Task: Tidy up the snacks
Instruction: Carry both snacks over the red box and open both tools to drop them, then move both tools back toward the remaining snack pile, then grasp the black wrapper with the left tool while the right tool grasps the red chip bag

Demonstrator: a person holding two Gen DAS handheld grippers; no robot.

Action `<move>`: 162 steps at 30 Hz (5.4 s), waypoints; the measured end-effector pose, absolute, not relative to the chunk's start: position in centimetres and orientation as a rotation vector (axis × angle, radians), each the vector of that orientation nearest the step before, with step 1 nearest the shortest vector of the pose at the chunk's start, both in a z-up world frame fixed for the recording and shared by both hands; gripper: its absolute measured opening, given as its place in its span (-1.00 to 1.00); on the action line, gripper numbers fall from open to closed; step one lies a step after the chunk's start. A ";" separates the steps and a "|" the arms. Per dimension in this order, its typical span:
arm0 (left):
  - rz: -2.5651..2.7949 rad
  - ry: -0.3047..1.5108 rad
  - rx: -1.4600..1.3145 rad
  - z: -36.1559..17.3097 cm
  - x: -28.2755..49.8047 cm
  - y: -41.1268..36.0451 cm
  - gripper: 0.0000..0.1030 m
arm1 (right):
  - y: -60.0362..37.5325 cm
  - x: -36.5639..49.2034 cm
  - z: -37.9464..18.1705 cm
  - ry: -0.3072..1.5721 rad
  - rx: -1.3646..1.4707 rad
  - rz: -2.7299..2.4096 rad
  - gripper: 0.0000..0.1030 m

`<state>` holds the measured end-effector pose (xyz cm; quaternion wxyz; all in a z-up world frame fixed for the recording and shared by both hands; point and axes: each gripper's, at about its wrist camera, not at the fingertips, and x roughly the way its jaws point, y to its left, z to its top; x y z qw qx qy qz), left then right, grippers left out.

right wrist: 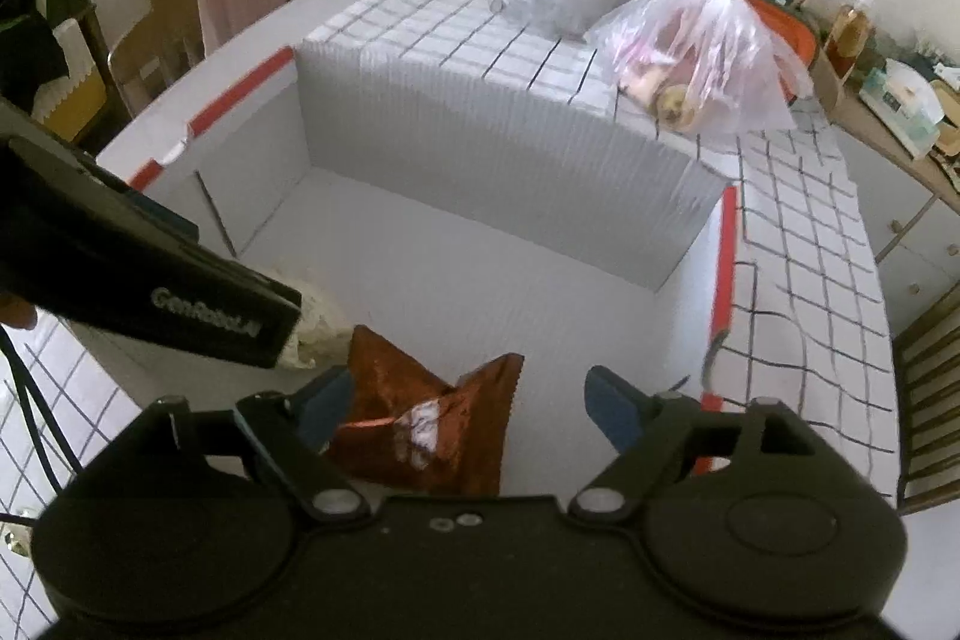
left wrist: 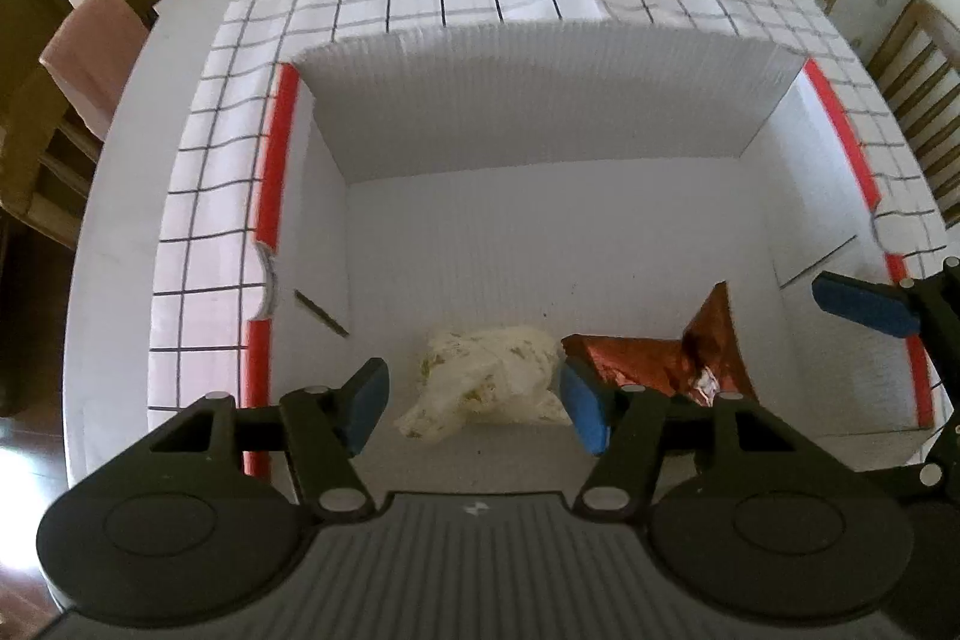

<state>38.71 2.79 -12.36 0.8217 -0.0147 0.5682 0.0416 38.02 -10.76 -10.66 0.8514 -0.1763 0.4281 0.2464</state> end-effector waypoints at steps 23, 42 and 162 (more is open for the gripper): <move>0.036 0.971 -0.117 -2.8 29.0 3.3 0.23 | -15.3 29.3 -1.5 0.717 -0.210 0.575 0.87; -0.020 0.848 -0.136 -0.4 17.0 3.1 0.55 | -19.5 19.2 -0.7 0.648 -0.088 0.625 1.00; -0.093 1.105 -0.126 -12.9 13.8 1.9 -0.37 | -22.2 15.3 -10.4 0.879 -0.044 0.278 0.44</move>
